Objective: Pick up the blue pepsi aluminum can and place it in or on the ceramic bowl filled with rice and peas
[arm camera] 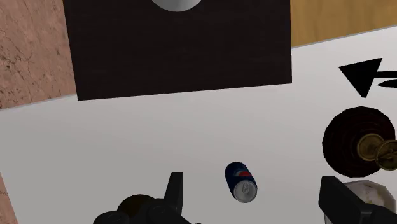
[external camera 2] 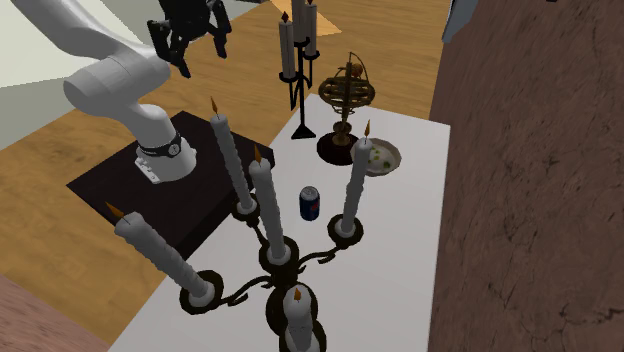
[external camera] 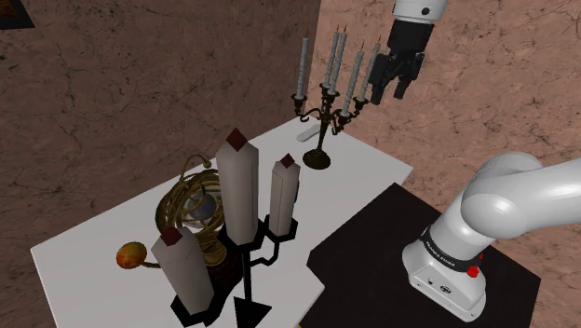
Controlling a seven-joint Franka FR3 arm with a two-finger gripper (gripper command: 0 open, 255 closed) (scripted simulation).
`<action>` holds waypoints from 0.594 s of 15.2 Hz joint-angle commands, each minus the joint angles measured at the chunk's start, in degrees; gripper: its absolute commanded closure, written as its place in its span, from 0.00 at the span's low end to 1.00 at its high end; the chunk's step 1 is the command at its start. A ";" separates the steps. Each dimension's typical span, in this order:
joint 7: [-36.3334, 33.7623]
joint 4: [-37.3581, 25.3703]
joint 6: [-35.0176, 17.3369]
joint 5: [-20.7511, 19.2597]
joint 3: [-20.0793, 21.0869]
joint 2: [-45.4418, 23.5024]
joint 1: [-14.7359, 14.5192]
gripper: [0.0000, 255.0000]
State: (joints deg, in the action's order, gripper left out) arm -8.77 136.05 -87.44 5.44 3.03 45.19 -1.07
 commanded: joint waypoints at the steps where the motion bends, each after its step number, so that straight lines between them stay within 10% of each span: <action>1: 0.00 0.00 0.00 0.00 0.00 0.00 0.00 0.00; 9: -1.69 8.32 -17.26 1.12 3.34 -8.10 -0.37 0.00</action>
State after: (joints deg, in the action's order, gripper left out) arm -10.23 143.80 -102.32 6.47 5.94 38.62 -1.43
